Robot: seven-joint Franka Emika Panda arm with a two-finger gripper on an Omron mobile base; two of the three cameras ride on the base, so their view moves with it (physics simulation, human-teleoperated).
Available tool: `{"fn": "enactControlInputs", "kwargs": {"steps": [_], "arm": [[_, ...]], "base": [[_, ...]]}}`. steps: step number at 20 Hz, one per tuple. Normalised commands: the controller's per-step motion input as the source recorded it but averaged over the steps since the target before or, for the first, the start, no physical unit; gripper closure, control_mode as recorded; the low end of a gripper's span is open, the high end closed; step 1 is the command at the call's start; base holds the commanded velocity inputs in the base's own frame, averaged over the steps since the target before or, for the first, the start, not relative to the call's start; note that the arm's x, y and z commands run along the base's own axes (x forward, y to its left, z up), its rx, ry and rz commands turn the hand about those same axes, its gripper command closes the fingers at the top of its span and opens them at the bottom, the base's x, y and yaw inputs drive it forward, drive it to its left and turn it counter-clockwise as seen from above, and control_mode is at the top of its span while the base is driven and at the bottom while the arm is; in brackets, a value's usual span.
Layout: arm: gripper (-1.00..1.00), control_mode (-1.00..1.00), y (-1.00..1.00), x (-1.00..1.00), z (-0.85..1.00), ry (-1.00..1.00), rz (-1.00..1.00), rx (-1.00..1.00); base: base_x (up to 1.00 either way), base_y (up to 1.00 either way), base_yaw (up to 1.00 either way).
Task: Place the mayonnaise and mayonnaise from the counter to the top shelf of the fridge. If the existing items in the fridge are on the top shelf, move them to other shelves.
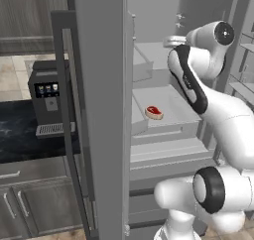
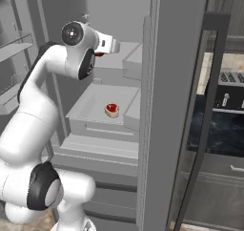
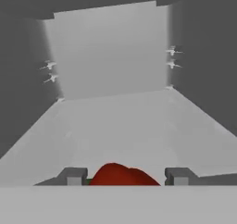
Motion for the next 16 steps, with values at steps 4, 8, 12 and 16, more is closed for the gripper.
{"fn": "enactControlInputs", "kwargs": {"steps": [4, 8, 12, 16], "arm": [[1.00, -1.00, 0.68, -1.00, 0.02, 0.00, 0.11, -0.03], [1.00, -1.00, 0.45, -1.00, -0.09, 0.00, 0.14, -0.09], [1.00, -1.00, 0.02, -1.00, -0.79, 0.00, 0.14, -0.09], [1.00, -1.00, -0.15, -1.00, -1.00, 0.17, 0.04, -0.05]], "base": [[0.00, 0.00, 0.00], [0.00, 0.00, 0.00], [0.00, 0.00, 0.00], [0.00, 0.00, 0.00]]}}
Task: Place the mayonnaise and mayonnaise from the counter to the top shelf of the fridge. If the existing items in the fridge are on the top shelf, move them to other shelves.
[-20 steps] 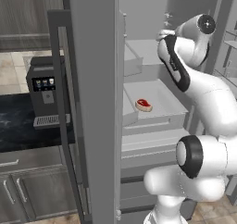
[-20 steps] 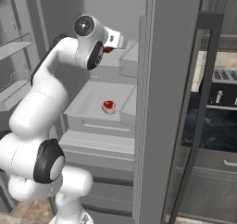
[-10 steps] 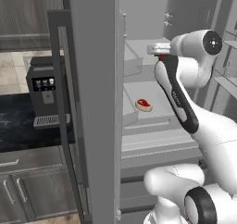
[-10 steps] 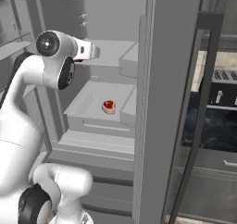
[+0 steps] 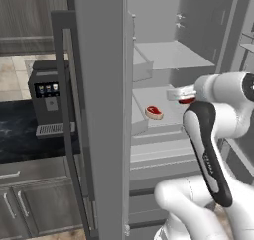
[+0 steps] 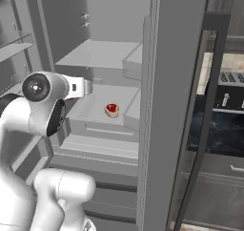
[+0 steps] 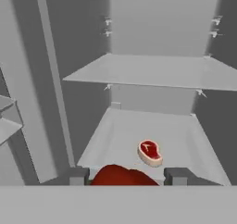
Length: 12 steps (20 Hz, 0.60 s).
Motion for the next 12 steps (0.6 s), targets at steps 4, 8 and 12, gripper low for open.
{"fn": "enactControlInputs", "kwargs": {"steps": [4, 8, 12], "arm": [[1.00, -1.00, -0.52, -0.57, -1.00, 0.25, -0.01, -0.02], [1.00, -1.00, -0.38, 0.12, -0.62, 0.12, -0.03, 0.00], [1.00, -1.00, -0.14, 0.65, -0.06, 0.05, -0.05, 0.00]], "base": [[0.00, 0.00, 0.00], [0.00, 0.00, 0.00], [0.00, 0.00, 0.00]]}}
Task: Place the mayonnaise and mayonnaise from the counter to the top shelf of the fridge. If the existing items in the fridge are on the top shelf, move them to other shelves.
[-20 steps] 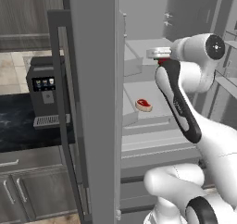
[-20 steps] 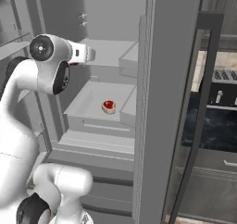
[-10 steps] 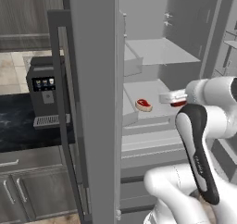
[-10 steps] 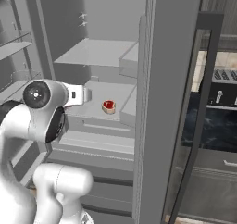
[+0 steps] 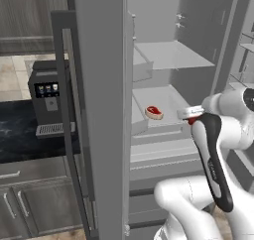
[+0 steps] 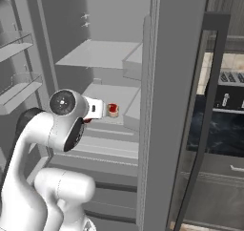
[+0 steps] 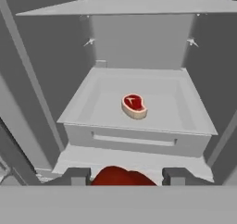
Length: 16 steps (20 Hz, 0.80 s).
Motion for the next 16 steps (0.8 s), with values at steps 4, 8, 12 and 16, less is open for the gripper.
{"fn": "enactControlInputs", "kwargs": {"steps": [4, 8, 12, 16], "arm": [[1.00, -1.00, -0.01, 0.57, -0.06, 0.00, 0.00, 0.00], [1.00, -1.00, 0.00, 0.57, -0.23, -0.03, 0.00, 0.00], [1.00, -1.00, 0.00, 0.59, -0.31, -0.06, 0.00, 0.00], [1.00, -1.00, 0.03, 0.58, -0.48, -0.11, 0.00, 0.00]], "base": [[0.00, 0.00, 0.00], [0.00, 0.00, 0.00], [0.00, 0.00, 0.00], [0.00, 0.00, 0.00]]}}
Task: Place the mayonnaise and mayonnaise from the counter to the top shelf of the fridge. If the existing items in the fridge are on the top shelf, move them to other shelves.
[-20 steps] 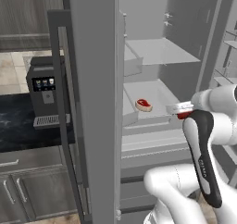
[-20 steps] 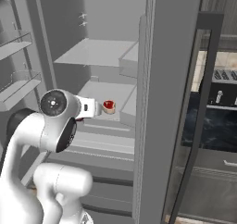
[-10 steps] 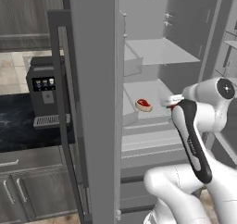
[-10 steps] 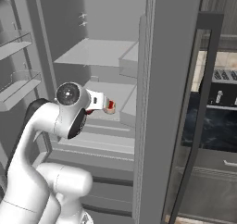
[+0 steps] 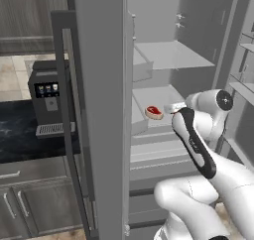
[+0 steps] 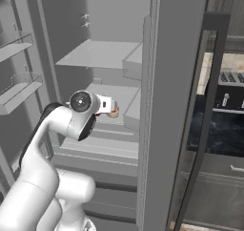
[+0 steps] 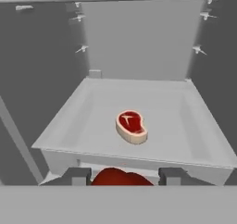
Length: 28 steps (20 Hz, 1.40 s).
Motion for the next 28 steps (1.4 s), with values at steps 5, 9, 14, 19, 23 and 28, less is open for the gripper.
{"fn": "enactControlInputs", "kwargs": {"steps": [5, 9, 14, 19, 23, 28], "arm": [[1.00, -1.00, 0.09, 0.61, -0.37, -0.10, 0.00, 0.00], [1.00, -1.00, 0.11, 0.61, -0.13, -0.02, 0.00, 0.00], [1.00, -1.00, 0.15, 0.49, 0.00, 0.00, 0.00, 0.00], [1.00, -1.00, 0.16, 0.30, 0.00, 0.00, 0.00, 0.00], [1.00, -1.00, 0.26, 0.00, 0.00, 0.00, 0.01, 0.02], [1.00, -1.00, 0.18, 0.01, 0.00, 0.00, 0.00, 0.00]], "base": [[0.00, 0.00, 0.00], [0.00, 0.00, 0.00], [0.00, 0.00, 0.00], [0.00, 0.00, 0.00], [0.00, 0.00, 0.00], [0.00, 0.00, 0.00]]}}
